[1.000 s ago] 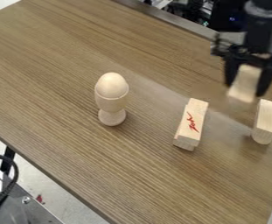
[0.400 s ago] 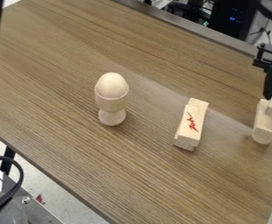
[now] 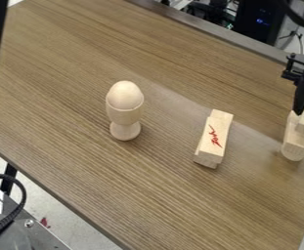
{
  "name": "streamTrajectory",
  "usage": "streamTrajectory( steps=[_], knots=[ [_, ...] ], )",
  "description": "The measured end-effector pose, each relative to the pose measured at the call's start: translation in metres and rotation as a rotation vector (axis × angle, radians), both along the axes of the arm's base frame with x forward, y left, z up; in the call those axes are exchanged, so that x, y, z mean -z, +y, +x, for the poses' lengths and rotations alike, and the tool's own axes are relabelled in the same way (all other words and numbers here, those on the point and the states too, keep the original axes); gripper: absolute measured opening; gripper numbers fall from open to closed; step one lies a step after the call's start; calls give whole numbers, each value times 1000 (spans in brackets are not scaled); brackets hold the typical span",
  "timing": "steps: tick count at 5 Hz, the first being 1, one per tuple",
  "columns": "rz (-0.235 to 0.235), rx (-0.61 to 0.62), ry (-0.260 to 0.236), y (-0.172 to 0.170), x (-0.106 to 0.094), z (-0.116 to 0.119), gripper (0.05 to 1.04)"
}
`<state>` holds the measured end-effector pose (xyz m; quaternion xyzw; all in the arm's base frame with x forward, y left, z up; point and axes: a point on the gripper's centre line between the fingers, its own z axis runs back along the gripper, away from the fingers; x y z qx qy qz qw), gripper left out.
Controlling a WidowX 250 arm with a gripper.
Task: Put a rectangle on the others rectangles
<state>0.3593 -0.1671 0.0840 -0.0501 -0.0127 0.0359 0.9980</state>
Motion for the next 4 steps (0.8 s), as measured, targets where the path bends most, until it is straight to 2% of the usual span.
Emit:
streamTrajectory(
  steps=[1, 4],
  knots=[
    [2, -5, 14, 2, 8, -4, 555],
    [2, -5, -9, 2, 9, -1, 555]
  ],
)
